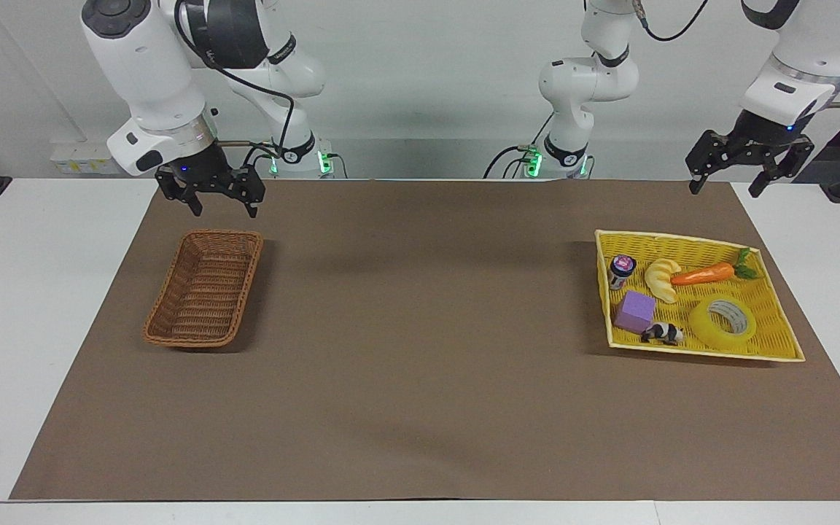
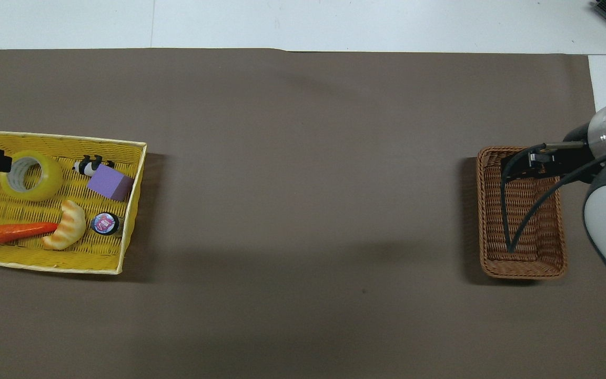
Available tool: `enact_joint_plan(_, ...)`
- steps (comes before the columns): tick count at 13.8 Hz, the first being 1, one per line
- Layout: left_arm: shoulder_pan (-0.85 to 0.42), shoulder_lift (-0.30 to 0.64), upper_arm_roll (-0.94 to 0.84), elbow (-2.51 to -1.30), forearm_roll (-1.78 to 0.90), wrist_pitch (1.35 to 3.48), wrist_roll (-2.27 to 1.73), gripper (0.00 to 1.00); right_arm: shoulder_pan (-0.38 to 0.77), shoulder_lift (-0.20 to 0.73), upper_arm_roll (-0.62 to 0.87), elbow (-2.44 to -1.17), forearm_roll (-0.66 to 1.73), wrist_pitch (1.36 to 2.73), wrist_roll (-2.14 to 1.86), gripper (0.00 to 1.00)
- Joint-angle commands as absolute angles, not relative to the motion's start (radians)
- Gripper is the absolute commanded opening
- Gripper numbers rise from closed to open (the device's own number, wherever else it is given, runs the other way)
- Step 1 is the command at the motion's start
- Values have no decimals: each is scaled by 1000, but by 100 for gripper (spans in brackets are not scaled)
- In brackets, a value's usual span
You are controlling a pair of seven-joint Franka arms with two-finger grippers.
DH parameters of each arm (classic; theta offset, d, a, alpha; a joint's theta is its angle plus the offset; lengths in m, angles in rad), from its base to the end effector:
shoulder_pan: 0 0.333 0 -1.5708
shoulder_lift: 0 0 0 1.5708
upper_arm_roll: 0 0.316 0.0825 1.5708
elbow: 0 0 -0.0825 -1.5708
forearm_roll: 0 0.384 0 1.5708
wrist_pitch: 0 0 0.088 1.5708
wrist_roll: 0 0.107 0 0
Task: Move tape to another basket
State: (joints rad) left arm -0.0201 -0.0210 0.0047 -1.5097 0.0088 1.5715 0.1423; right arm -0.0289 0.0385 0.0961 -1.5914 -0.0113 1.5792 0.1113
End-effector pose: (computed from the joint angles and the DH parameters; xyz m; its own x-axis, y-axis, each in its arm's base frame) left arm 0.5483 -0.0075 0.6650 0.9843 -0.1570 0.0806 -0.1558 -0.9876 -0.0203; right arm 0.5641 0.0358 0.5940 0.9978 -0.0440 -0.0493 -0.0434 -0.9990 0.0131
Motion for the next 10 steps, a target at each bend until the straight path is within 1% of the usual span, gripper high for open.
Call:
enact_joint_plan(1, -20, -46, 14, -1531, 3, 1563, 133, 100, -41, 40, 103, -1585, 2, 1582, 81, 100)
enact_joint_plan(10, -12, -49, 18, -1568, -2, 1631, 150, 100, -41, 40, 103, -1586, 2, 1580, 77, 100)
